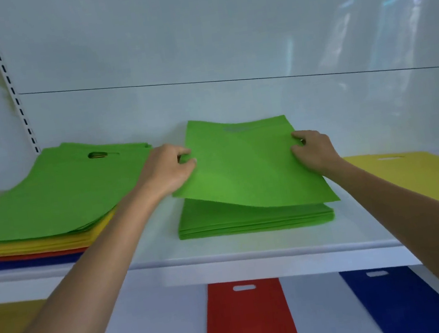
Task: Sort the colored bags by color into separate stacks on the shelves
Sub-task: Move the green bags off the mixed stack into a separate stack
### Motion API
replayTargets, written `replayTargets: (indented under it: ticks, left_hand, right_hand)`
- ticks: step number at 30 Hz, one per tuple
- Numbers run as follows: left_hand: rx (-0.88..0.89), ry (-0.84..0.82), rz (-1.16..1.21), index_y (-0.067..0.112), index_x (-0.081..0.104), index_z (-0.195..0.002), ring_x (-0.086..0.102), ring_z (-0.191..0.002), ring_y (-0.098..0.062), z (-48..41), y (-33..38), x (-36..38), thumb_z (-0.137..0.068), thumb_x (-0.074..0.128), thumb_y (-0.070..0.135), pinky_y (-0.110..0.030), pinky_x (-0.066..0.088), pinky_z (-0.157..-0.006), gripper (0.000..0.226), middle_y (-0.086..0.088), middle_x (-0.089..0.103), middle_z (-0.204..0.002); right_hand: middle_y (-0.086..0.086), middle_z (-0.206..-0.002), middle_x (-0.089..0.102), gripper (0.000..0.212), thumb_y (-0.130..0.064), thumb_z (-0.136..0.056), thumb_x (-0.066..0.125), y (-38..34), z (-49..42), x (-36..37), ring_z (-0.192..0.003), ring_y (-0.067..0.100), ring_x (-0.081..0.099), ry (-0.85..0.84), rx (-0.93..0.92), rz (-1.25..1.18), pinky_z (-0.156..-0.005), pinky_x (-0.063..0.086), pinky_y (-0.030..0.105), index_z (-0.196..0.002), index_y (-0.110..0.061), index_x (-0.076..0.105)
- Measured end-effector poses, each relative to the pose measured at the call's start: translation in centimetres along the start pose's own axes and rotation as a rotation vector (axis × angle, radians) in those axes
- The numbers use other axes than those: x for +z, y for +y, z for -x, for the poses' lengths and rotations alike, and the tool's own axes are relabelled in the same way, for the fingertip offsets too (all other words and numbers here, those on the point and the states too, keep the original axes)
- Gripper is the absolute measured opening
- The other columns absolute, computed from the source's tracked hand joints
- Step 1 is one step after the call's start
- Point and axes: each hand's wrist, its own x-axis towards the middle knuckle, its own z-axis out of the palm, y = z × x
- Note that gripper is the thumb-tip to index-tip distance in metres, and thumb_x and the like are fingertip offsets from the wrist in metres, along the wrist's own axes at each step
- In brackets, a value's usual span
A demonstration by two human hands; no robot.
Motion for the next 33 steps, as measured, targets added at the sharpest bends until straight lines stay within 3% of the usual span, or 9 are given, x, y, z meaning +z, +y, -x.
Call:
replayTargets:
  ticks: [2, 7, 11, 13, 15, 18, 22, 28, 33]
  left_hand:
    - [-0.046, -0.053, -0.031, 0.008, 0.058, -0.124, 0.061, -0.098, -0.022, 0.4, -0.5, 1.6, -0.089, 0.057, 0.019, -0.025, 0.042, -0.088, 0.037, -0.011, 0.059, -0.127]
    - [-0.157, -0.167, -0.109, 0.011, 0.065, -0.115, 0.058, -0.108, -0.025, 2.2, -2.8, 4.5, -0.088, 0.056, 0.019, -0.028, 0.043, -0.085, 0.030, -0.011, 0.065, -0.117]
    - [-0.176, -0.178, -0.141, 0.012, 0.059, -0.122, 0.054, -0.113, -0.025, 2.4, -3.1, 5.1, -0.090, 0.053, 0.023, -0.026, 0.040, -0.084, 0.035, -0.009, 0.060, -0.125]
    - [-0.167, -0.191, -0.148, 0.014, 0.060, -0.122, 0.054, -0.113, -0.024, 2.2, -3.0, 5.0, -0.090, 0.053, 0.023, -0.025, 0.040, -0.083, 0.034, -0.008, 0.060, -0.125]
    - [-0.157, -0.220, -0.159, 0.017, 0.059, -0.123, 0.054, -0.112, -0.023, 2.1, -2.9, 4.9, -0.090, 0.053, 0.026, -0.024, 0.040, -0.083, 0.035, -0.007, 0.060, -0.126]
    - [-0.144, -0.276, -0.199, 0.021, 0.058, -0.125, 0.053, -0.113, -0.023, 2.2, -2.8, 4.7, -0.090, 0.053, 0.033, -0.026, 0.041, -0.086, 0.037, -0.007, 0.058, -0.127]
    - [-0.135, -0.329, -0.227, 0.025, 0.053, -0.130, 0.050, -0.118, -0.024, 2.3, -2.3, 4.5, -0.090, 0.051, 0.035, -0.028, 0.041, -0.092, 0.041, -0.007, 0.054, -0.132]
    - [-0.118, -0.365, -0.258, 0.018, 0.052, -0.131, 0.049, -0.120, -0.025, 2.2, -1.9, 4.9, -0.093, 0.045, 0.030, -0.027, 0.040, -0.091, 0.040, -0.010, 0.053, -0.133]
    - [-0.094, -0.355, -0.318, 0.014, 0.054, -0.128, 0.049, -0.119, -0.028, 2.0, -2.0, 5.2, -0.096, 0.040, 0.029, -0.029, 0.040, -0.092, 0.038, -0.012, 0.054, -0.130]
  right_hand:
    - [0.014, -0.142, 0.043, 0.049, -0.011, -0.091, 0.048, 0.7, -0.3, 0.2, -0.129, 0.028, 0.040, -0.039, 0.002, -0.003, -0.105, 0.032, 0.031, -0.139, -0.004, 0.040]
    - [0.018, -0.132, 0.050, 0.043, -0.009, -0.090, 0.049, 1.4, -0.2, 2.5, -0.121, 0.031, 0.047, -0.182, -0.019, 0.060, -0.100, 0.037, 0.033, -0.131, 0.002, 0.047]
    - [0.013, -0.094, 0.057, 0.014, -0.018, -0.088, 0.047, 2.6, -0.8, 4.6, -0.096, 0.031, 0.055, -0.308, 0.047, 0.177, -0.080, 0.045, 0.032, -0.081, -0.008, 0.055]
    - [0.009, -0.076, 0.053, 0.022, -0.015, -0.087, 0.047, 2.7, -1.1, 4.9, -0.085, 0.028, 0.053, -0.317, 0.054, 0.193, -0.072, 0.042, 0.029, -0.066, -0.009, 0.049]
    - [0.014, -0.088, 0.061, 0.019, -0.011, -0.087, 0.047, 2.5, -1.1, 4.8, -0.092, 0.031, 0.056, -0.330, 0.068, 0.190, -0.078, 0.045, 0.032, -0.082, -0.002, 0.062]
    - [0.020, -0.115, 0.061, 0.031, -0.007, -0.088, 0.046, 2.8, -1.2, 4.1, -0.109, 0.031, 0.055, -0.355, 0.104, 0.158, -0.092, 0.045, 0.038, -0.112, 0.006, 0.060]
    - [0.021, -0.124, 0.057, 0.034, -0.007, -0.089, 0.047, 3.0, -0.8, 3.5, -0.116, 0.032, 0.051, -0.355, 0.109, 0.158, -0.100, 0.041, 0.040, -0.119, 0.007, 0.057]
    - [0.018, -0.119, 0.059, 0.033, -0.011, -0.092, 0.040, 3.2, 0.0, 3.8, -0.110, 0.031, 0.053, -0.360, 0.080, 0.162, -0.089, 0.042, 0.032, -0.115, 0.003, 0.059]
    - [0.017, -0.132, 0.050, 0.037, -0.008, -0.094, 0.036, 2.8, 0.5, 3.4, -0.123, 0.030, 0.045, -0.373, 0.084, 0.159, -0.099, 0.036, 0.033, -0.126, 0.002, 0.052]
